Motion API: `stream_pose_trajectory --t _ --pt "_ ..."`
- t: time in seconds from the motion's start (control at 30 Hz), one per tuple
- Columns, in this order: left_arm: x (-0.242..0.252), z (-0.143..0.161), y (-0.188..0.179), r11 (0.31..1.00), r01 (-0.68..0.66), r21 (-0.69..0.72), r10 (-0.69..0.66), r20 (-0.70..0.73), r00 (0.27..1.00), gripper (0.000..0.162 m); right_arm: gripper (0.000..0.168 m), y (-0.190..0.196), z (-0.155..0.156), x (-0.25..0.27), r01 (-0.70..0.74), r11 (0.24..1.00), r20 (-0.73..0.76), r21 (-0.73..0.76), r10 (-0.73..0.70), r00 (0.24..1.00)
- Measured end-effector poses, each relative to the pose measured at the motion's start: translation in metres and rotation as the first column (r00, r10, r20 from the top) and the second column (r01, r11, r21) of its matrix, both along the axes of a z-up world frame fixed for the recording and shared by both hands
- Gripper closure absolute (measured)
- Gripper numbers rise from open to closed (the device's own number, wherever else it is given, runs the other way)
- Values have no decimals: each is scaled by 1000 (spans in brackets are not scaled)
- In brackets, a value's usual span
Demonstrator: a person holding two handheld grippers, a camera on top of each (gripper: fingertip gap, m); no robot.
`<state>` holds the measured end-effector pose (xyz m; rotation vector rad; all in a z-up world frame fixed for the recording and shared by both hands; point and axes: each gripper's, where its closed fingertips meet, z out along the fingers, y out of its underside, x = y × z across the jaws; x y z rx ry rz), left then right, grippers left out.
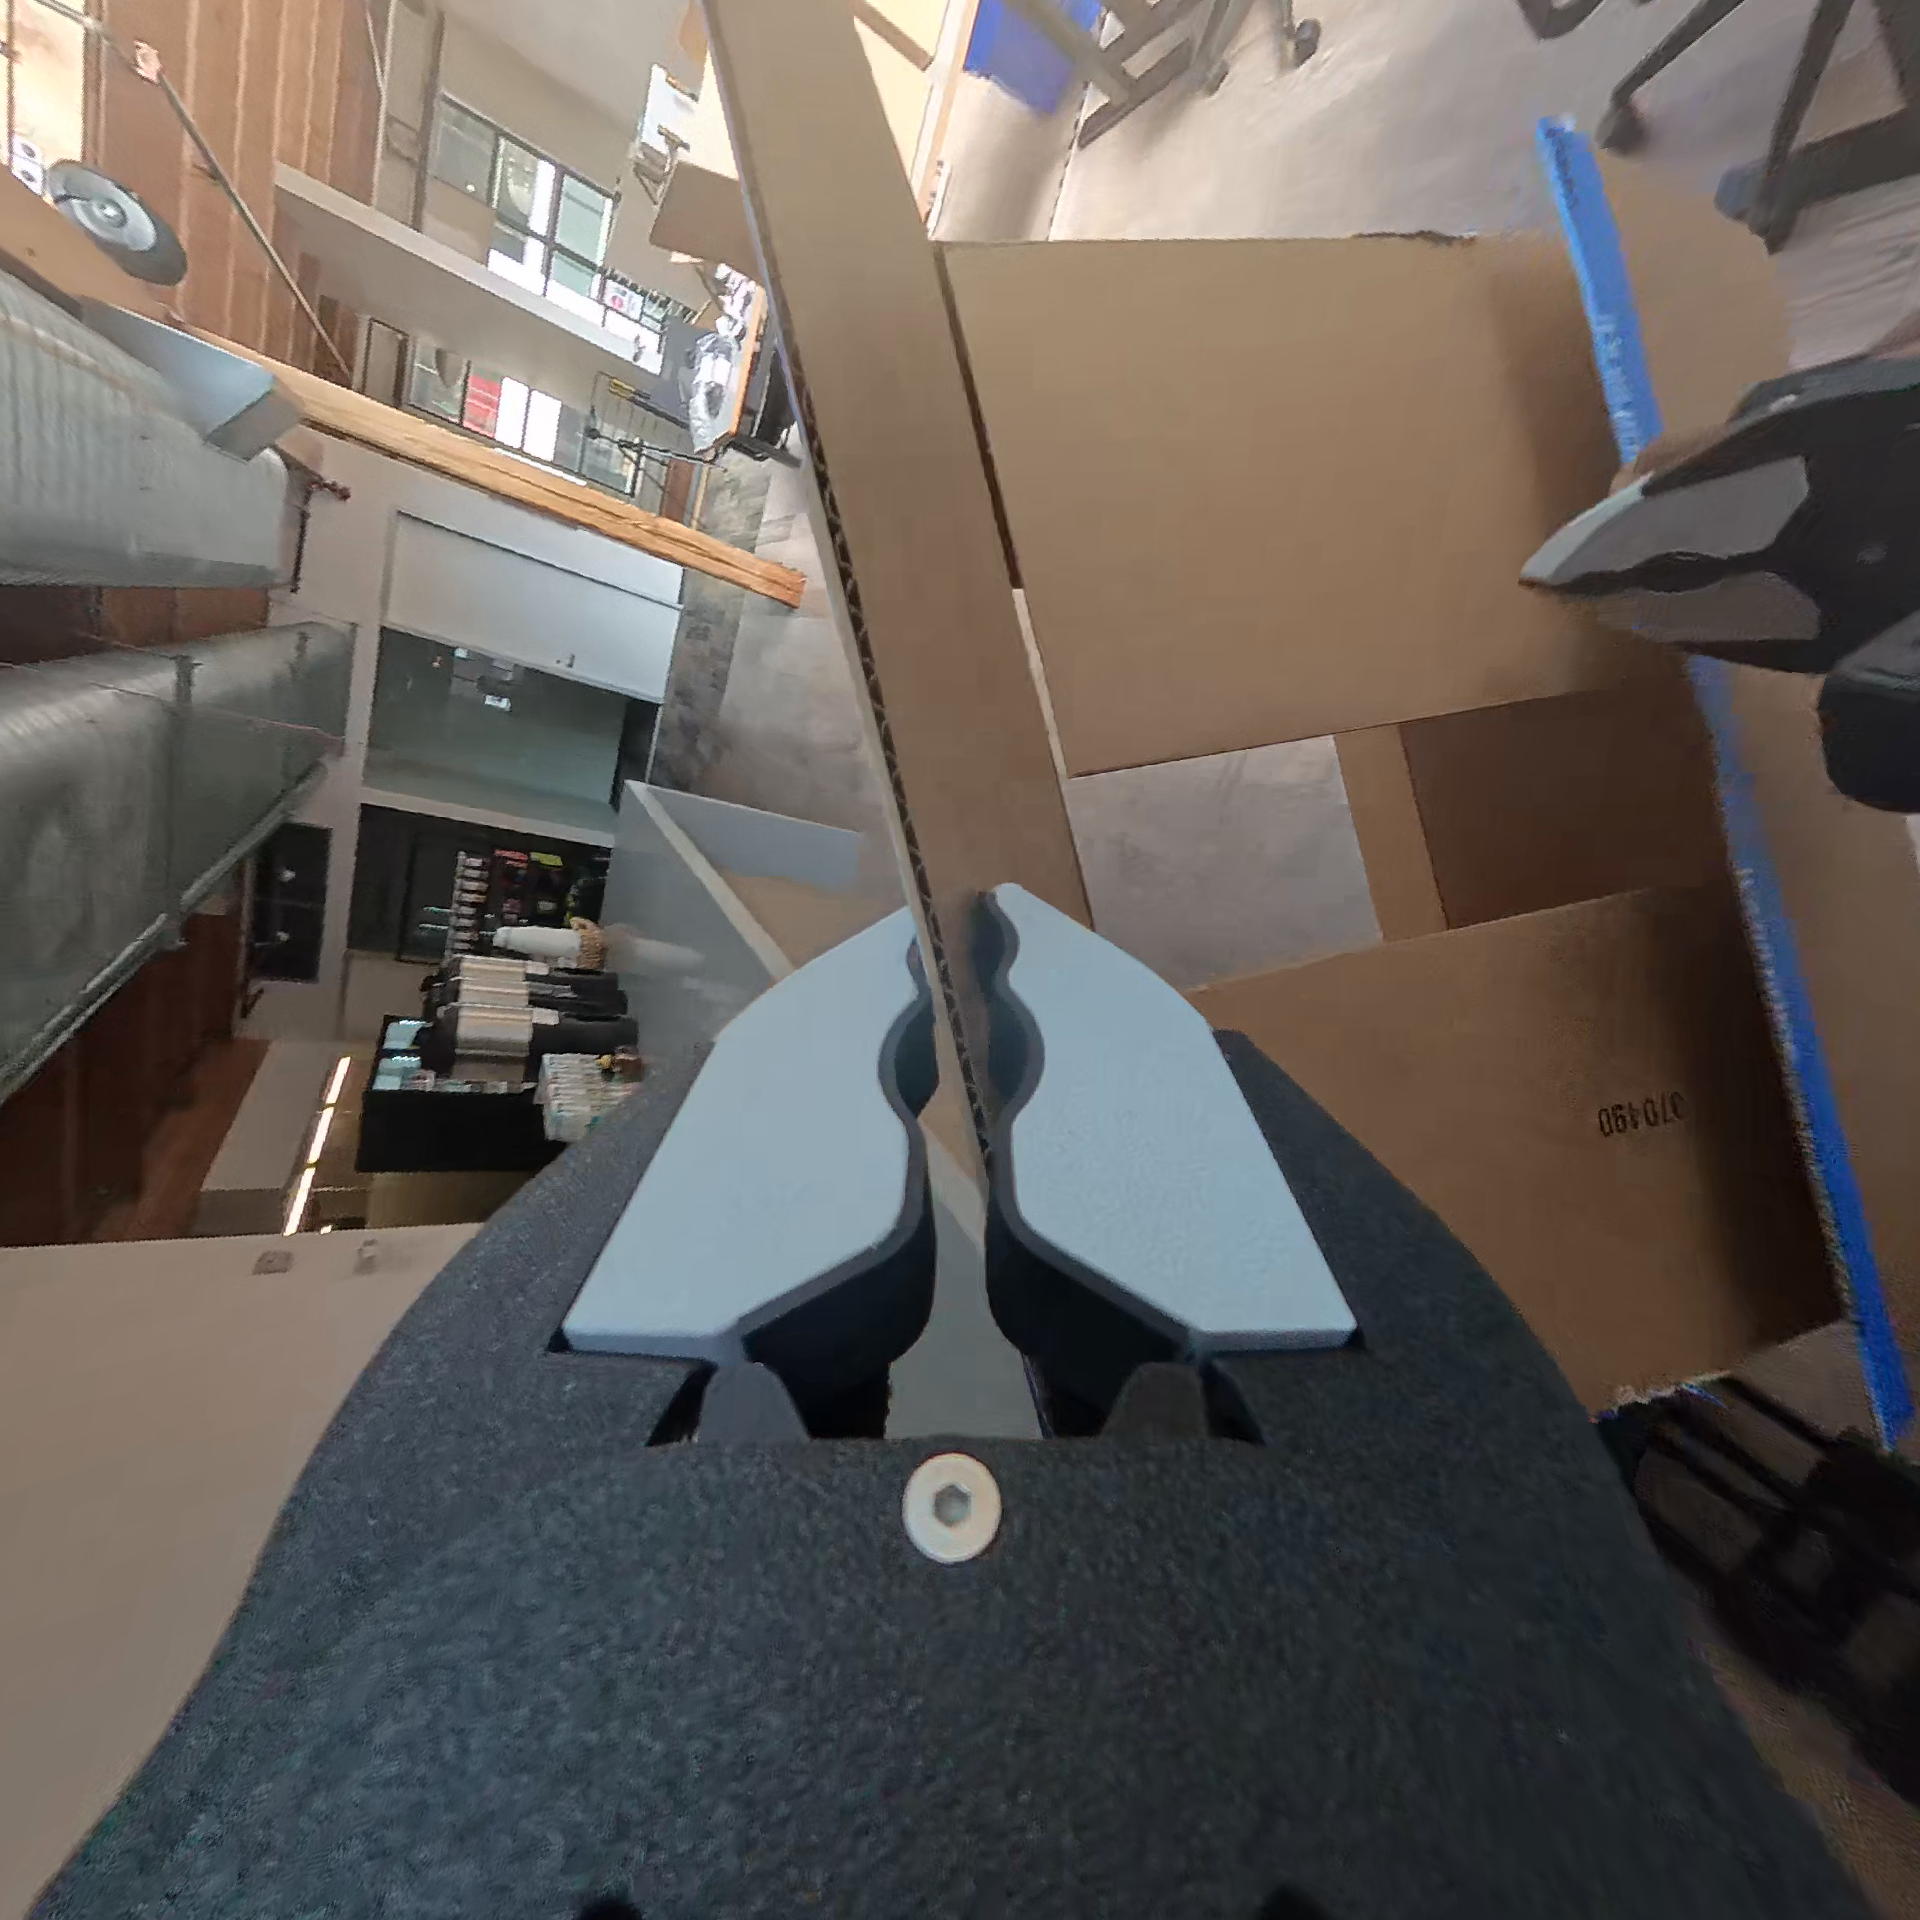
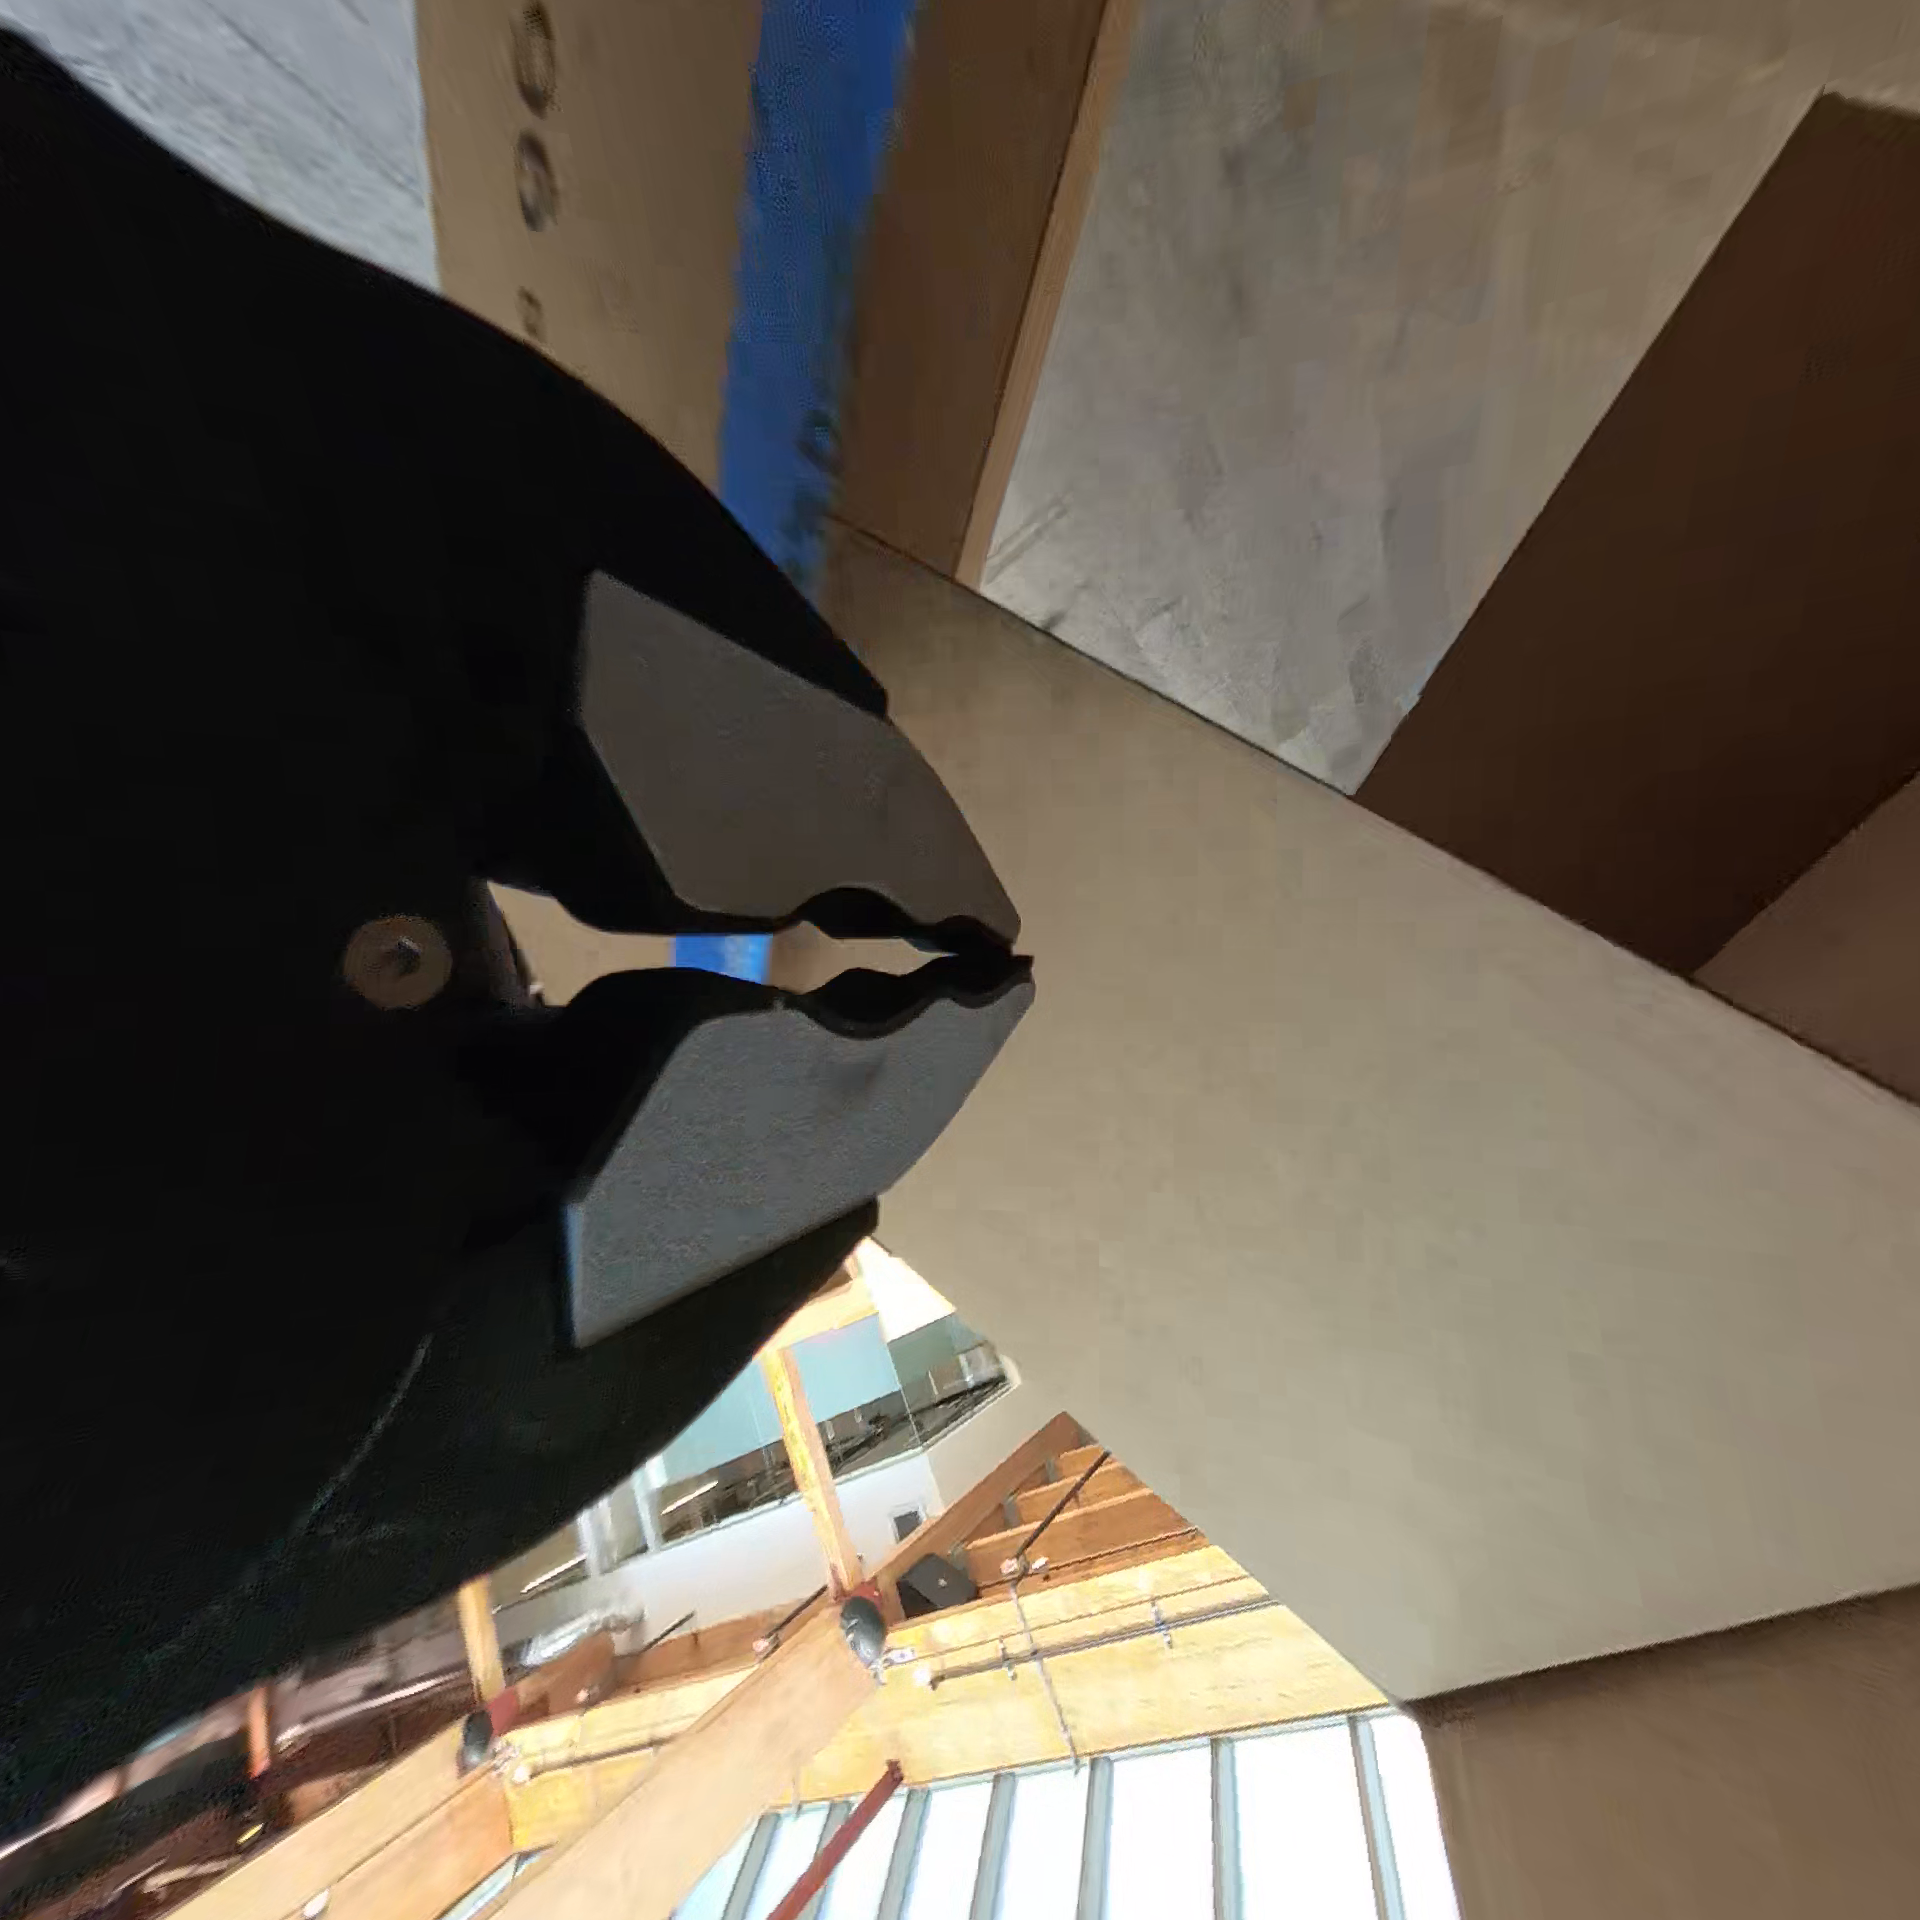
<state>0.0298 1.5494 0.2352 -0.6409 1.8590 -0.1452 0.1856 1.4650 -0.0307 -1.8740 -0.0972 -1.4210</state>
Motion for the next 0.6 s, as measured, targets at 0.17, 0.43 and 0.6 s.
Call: stream_pose_trajectory --t 0.17,0.43,0.6 --pt "-3 33 55 976 -78 202 91 -54 994 157 168 115 23 -9 -165 982 15 -88 167 986" --pt "43 34 126 958 -82 275 142 -206 968 155 168 198 5 -26 -341 934 -99 -109 332 938" --pt "99 14 155 976 -49 211 110 -290 951 153 168 202 16 -14 -411 911 -78 -34 407 910"
